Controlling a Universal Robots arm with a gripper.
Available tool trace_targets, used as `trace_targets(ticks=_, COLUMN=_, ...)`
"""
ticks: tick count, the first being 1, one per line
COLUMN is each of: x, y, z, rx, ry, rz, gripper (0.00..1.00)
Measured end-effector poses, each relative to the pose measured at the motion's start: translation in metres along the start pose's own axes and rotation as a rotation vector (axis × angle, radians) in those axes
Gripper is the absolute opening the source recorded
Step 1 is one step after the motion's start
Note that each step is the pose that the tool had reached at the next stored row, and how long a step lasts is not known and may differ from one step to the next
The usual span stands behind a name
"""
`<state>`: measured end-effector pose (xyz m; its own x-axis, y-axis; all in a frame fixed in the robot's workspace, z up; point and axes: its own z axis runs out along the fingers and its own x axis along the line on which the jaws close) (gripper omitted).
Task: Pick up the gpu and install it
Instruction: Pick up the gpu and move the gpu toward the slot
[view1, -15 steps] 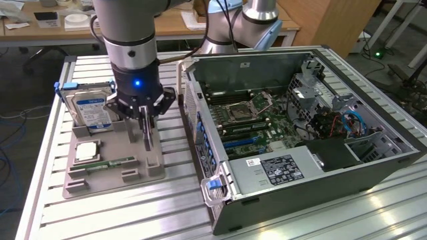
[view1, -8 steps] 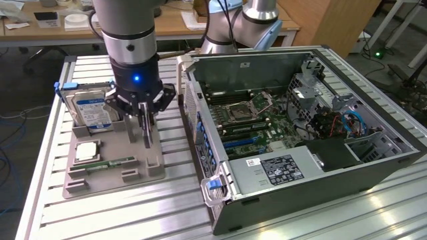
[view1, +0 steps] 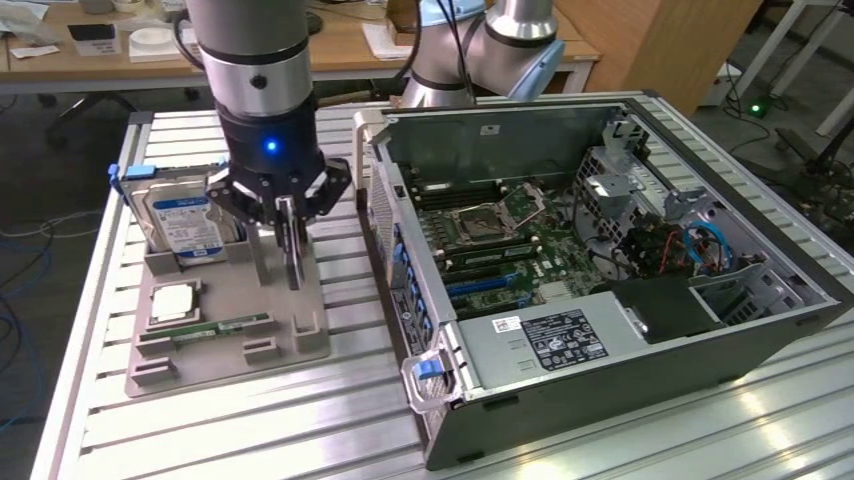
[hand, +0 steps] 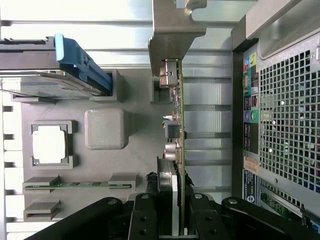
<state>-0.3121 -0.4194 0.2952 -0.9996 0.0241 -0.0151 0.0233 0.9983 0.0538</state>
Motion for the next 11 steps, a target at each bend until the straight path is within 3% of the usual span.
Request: trace_targets(ticks=11, x=0.000, y=0.0010, z=-0.0194, rx=-0.0053, ry=0.0001, rz=0.000, gripper=0.28)
